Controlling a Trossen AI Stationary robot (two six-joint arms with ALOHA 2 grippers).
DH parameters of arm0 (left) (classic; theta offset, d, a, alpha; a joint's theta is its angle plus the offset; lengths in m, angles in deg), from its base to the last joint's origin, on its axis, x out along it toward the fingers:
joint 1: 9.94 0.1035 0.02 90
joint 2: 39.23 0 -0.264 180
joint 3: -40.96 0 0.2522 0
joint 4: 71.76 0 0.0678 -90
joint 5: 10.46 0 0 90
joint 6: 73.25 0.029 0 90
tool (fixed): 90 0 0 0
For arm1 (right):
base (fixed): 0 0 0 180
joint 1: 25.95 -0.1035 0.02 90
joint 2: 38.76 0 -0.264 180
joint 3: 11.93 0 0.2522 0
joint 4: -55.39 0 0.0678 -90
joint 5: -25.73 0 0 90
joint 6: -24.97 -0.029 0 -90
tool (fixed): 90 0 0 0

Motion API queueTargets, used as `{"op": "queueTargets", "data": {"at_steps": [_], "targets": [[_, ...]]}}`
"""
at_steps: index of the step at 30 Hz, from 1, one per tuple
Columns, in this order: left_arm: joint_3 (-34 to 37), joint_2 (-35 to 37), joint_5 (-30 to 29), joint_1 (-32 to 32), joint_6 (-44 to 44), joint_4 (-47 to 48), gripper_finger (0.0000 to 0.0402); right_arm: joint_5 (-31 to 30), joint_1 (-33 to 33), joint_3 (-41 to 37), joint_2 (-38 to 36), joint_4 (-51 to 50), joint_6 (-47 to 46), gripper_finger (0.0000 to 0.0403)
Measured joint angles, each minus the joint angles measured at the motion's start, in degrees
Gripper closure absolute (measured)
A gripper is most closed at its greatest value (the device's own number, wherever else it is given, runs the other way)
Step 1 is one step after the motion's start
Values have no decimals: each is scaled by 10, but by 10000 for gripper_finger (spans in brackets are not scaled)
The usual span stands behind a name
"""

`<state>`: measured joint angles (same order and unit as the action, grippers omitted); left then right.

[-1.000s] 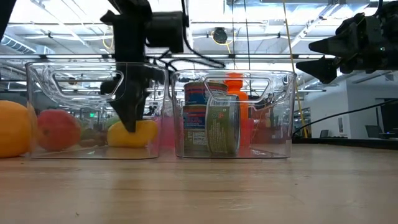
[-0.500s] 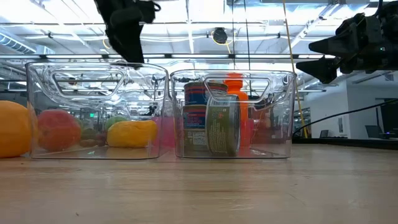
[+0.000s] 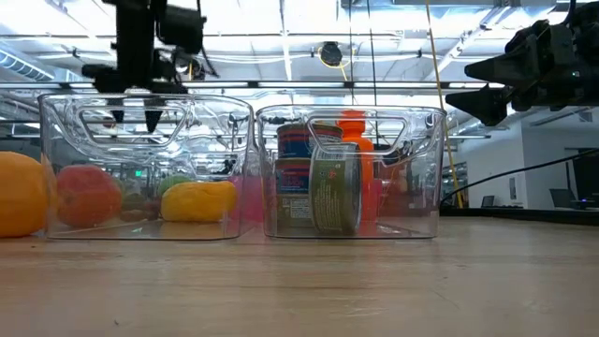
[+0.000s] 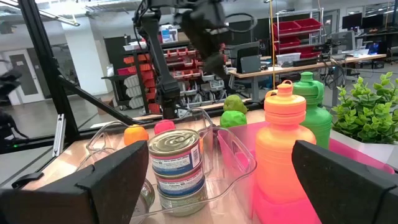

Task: Pick & Place Food Item
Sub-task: Put the green pear into the left transparent bin

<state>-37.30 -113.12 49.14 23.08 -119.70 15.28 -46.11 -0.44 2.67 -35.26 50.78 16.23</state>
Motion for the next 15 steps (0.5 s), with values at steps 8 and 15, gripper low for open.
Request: {"op": "queueTargets", "data": {"at_steps": [8,15], "targets": [[29,-22,6,123,-20,-24,50,0,0,0,0,0,0,28],[57,-43,56,196,3,-119,50,0,0,0,0,0,0,28]]}}
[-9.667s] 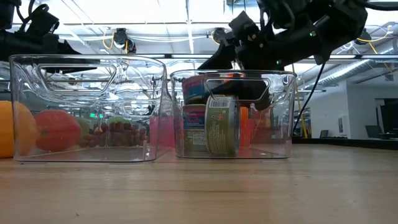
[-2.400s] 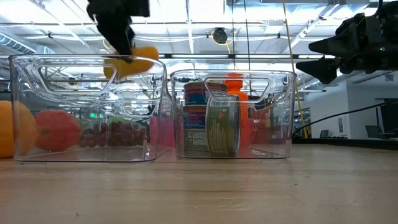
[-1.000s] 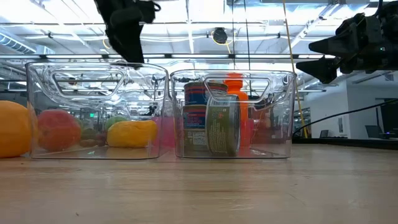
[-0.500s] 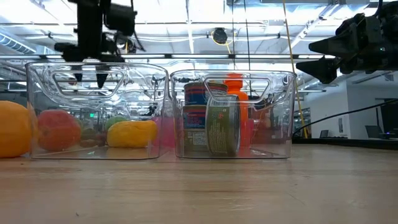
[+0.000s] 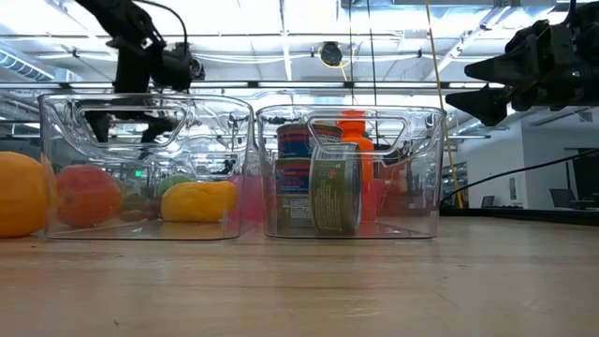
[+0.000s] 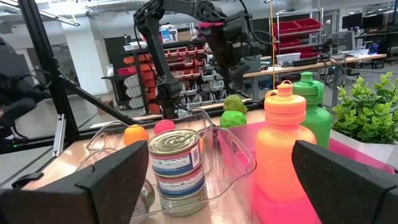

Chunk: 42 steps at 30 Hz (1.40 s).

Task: Pick & Place Food Item
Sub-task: Put the green pear into the left transparent bin

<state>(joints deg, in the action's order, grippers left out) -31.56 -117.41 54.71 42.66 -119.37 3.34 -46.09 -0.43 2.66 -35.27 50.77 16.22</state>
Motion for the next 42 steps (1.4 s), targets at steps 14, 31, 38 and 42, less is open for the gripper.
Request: {"op": "queueTargets", "data": {"at_steps": [14,31,38,42], "targets": [[5,-80,57,49,-40,18,50,0,0,0,0,0,0,28],[3,-174,54,34,-38,26,50,0,0,0,0,0,0,28],[4,-174,48,-20,83,-12,50,0,0,0,0,0,0,28],[4,-174,38,-61,176,-27,50,0,0,0,0,0,0,28]]}}
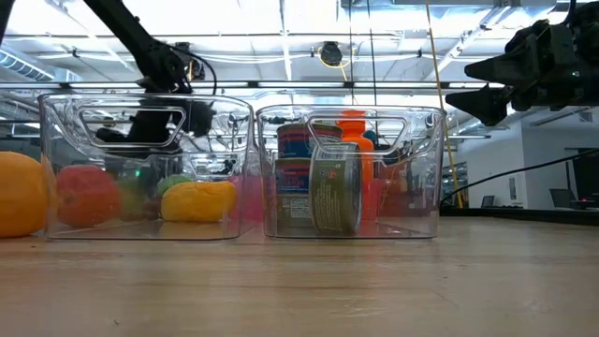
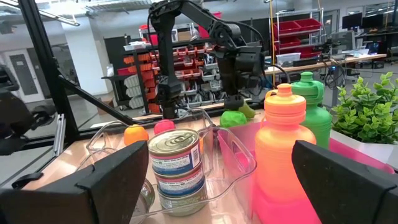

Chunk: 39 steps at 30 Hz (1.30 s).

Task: Pick & Place Food Item
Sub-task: Put the green pear into the left transparent bin

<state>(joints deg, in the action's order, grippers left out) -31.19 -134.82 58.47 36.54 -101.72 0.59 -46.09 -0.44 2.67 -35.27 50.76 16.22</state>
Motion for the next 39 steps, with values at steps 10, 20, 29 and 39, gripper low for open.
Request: {"op": "queueTargets", "data": {"at_steps": [10,20,29,39], "targets": [[1,-2,-50,-70,166,-9,50,0,0,0,0,0,0,28],[0,0,-24,-75,129,-50,52,0,0,0,0,0,0,28],[2,55,-69,-84,97,-89,123,0,0,0,0,0,0,28],[2,229,-49,-164,82,-109,120,0,0,0,0,0,0,28]]}}
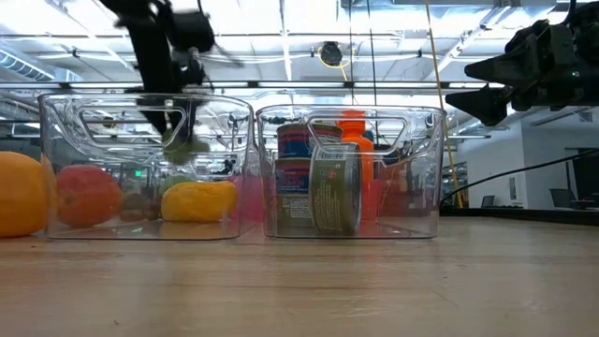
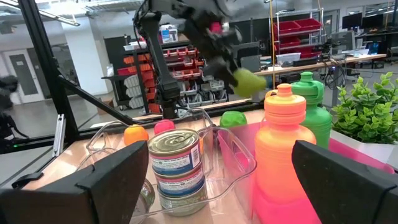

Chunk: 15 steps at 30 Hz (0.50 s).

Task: Pick & Place Food Item
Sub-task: Put the green pear into the left transparent bin

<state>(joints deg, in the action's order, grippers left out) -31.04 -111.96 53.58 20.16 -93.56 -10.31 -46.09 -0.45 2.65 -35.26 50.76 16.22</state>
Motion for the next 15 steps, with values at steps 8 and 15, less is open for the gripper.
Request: {"op": "queueTargets", "data": {"at_steps": [8,15], "targets": [[12,109,11,-170,5,-106,136,0,0,0,0,0,0,28],[177,143,-2,-314,67,-419,138,0,0,0,0,0,0,28]]}}
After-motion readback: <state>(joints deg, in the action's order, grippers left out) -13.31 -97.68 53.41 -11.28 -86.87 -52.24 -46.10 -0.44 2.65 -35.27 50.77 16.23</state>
